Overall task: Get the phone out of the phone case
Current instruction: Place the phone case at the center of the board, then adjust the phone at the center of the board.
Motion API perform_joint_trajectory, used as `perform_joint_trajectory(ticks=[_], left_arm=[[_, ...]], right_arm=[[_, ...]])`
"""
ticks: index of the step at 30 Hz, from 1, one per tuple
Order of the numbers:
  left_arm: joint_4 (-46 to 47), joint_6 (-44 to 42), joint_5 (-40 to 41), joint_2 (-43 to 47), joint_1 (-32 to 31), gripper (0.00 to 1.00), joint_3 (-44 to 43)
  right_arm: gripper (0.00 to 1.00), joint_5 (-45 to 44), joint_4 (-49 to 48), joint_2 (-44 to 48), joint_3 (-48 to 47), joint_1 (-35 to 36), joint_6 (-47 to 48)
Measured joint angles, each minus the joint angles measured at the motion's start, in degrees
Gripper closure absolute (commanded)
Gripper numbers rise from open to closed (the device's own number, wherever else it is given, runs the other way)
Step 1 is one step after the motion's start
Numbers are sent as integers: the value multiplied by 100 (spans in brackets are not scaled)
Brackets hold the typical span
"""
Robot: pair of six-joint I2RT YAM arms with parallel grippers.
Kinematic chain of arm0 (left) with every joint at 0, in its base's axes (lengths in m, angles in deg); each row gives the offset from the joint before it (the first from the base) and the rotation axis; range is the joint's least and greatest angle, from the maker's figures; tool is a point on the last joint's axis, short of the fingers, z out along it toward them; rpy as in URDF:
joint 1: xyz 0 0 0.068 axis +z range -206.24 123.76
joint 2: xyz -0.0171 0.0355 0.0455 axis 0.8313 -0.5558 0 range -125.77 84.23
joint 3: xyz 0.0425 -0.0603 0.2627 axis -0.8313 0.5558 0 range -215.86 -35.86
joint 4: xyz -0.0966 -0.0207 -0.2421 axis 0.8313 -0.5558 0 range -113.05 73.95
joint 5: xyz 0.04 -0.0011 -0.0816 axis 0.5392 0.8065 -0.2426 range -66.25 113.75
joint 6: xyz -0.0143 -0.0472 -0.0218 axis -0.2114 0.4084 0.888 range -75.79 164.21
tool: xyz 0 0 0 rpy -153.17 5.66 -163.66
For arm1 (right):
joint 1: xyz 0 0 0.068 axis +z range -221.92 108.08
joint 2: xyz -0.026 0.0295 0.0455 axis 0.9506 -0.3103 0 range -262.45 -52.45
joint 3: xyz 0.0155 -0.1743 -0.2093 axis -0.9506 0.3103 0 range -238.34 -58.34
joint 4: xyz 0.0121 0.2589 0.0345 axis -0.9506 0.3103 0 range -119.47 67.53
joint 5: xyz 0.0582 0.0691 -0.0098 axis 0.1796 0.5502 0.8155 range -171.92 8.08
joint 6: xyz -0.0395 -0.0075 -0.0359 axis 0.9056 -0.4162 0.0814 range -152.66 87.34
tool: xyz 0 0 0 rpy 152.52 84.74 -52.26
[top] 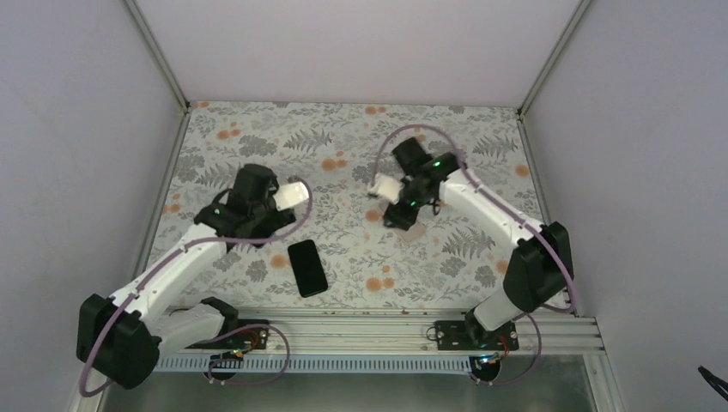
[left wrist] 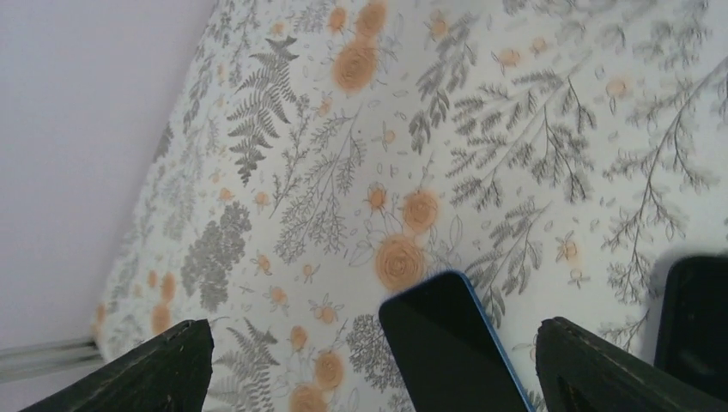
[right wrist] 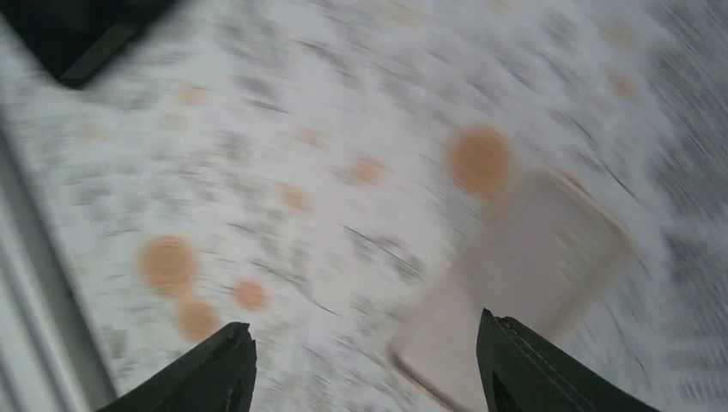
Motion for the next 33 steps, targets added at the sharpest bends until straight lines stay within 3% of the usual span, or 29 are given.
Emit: perform_joint_trajectory(ticks=[7, 11, 15, 24, 33], left_arm=[[-446, 422, -1915, -870, 1646, 0, -1281], [-643, 723, -2992, -1333, 2566, 0, -2011], [-669, 1001, -3646, -1467, 2900, 0, -2277], [-603, 1246, -3901, -1207, 3018, 0, -2124], [-522, 1333, -3899, -1172, 3075, 0, -1941]], right_arm=[[35, 446, 382, 61, -195, 2570, 426], [35, 721, 422, -540, -809, 3410, 575], [36, 748, 166, -1377, -1071, 4103, 728], [38, 898, -70, -2723, -1768, 4441, 1034], [39, 859, -470, -3099, -1805, 4439, 1043]])
